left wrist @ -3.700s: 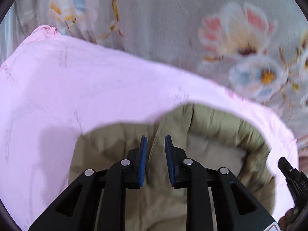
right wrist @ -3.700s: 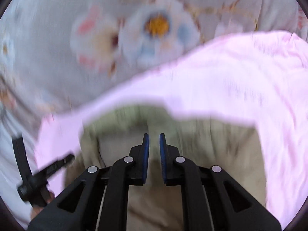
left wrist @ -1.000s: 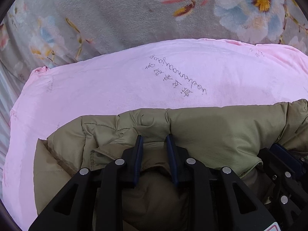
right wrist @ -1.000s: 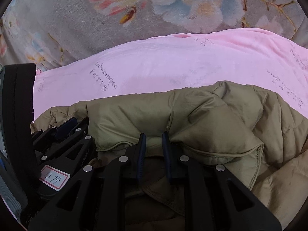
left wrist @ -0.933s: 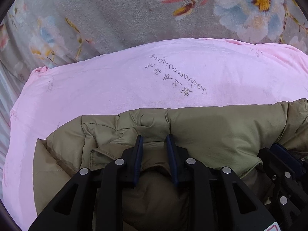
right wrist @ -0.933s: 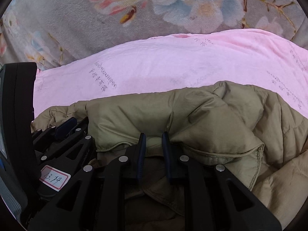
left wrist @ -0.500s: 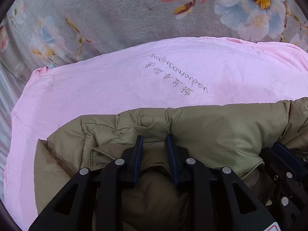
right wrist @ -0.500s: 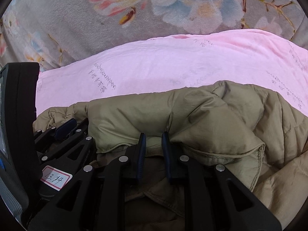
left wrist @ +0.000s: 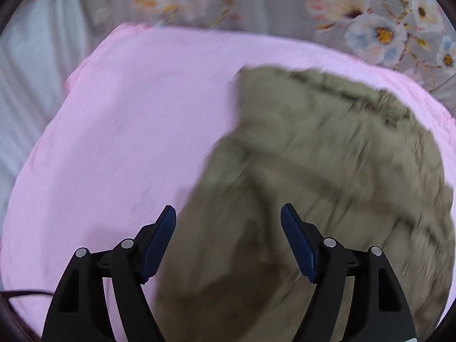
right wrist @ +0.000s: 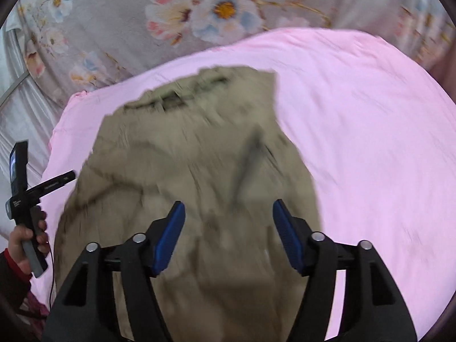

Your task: Fold large clothes

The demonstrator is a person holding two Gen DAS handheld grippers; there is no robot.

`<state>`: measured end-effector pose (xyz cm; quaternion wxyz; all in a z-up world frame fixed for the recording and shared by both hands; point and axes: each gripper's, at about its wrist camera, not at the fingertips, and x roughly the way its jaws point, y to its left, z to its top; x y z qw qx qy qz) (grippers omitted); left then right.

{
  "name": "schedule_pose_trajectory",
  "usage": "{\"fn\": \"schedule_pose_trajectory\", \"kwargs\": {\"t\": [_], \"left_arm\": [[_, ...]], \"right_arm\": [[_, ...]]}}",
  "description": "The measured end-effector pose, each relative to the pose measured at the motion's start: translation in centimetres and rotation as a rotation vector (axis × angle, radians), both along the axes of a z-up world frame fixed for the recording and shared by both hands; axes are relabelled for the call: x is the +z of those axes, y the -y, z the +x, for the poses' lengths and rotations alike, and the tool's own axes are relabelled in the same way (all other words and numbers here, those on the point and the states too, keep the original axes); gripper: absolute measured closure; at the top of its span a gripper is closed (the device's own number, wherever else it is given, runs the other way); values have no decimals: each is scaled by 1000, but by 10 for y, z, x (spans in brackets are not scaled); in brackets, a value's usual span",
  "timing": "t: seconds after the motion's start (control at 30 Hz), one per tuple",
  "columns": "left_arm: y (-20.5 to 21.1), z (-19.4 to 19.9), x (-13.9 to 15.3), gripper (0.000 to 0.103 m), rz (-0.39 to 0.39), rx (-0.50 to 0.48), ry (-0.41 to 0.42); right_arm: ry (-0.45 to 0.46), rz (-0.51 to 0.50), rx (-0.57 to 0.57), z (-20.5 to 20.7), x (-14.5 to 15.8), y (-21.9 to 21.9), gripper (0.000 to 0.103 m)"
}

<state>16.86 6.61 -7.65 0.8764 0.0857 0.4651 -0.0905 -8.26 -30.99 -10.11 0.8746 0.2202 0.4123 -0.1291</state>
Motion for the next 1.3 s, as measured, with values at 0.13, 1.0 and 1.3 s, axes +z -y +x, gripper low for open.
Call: {"fn": "schedule_pose_trajectory", "kwargs": {"t": [0.13,1.0,1.3], "left_arm": [[-70,-42,-20,29,-18,91,-137],[-80,-81,-42,84,-440,184,-419],[-100,-111,12,102,-460,60,-356]], "right_arm": [[-82,58,-52,-74,-21,-7,32],[-19,271,12,-88,-28,-50,94],[36,180,141,-127,37,-67,96]]}}
